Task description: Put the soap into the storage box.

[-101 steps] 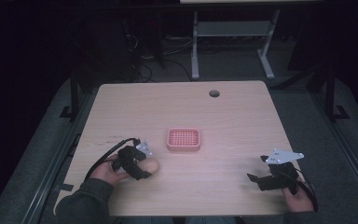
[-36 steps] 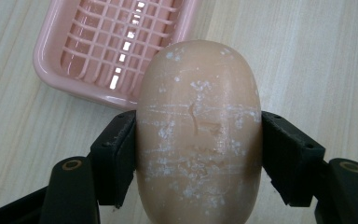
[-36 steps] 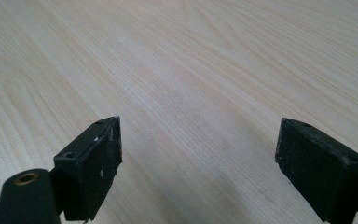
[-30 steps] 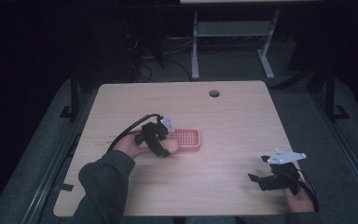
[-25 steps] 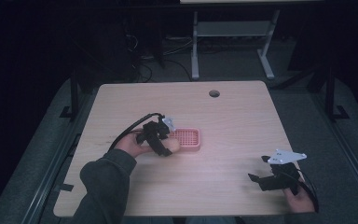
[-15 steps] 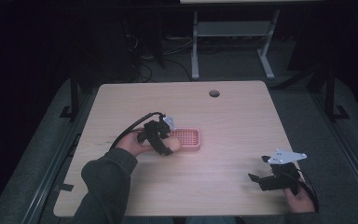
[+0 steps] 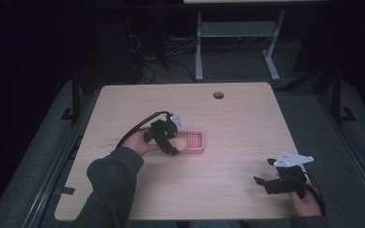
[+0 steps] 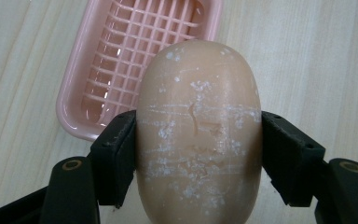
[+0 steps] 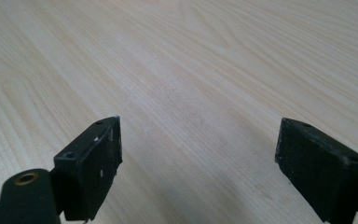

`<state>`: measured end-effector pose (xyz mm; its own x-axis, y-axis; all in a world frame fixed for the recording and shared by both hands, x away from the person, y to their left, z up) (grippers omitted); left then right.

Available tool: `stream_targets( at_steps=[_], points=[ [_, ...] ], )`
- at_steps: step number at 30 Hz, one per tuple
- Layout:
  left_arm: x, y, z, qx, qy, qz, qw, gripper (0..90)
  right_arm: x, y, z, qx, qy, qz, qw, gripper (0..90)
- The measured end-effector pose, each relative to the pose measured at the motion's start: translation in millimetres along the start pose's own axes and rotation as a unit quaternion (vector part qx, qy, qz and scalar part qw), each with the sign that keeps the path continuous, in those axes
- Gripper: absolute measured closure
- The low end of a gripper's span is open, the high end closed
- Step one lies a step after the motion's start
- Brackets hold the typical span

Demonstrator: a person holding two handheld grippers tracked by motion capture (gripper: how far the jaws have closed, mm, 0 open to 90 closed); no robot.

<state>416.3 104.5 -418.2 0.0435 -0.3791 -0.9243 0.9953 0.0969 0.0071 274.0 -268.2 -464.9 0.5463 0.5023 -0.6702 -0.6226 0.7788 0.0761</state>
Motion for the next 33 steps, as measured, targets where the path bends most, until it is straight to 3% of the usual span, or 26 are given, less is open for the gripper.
stream_targets(
  at_steps=[33],
  points=[
    [4.1, 17.8, 30.4, 0.023, 0.013, 0.004, 0.9996, 32.6, -0.2, -1.8, -1.1, 0.000, 0.002, 0.002, 1.0000, 14.1]
  ],
)
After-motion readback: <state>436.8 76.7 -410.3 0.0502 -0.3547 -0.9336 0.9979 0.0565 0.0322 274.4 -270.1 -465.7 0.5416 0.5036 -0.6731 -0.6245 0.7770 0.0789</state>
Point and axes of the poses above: each handheld gripper's, and its own axes: x roughly forward along the jaws, z roughly out of its top, y roughly to its left, the point moved 2 cm from there along x, roughly forward along the jaws, and after that the axes turned 7 degrees about x, right-handed, at the moved point
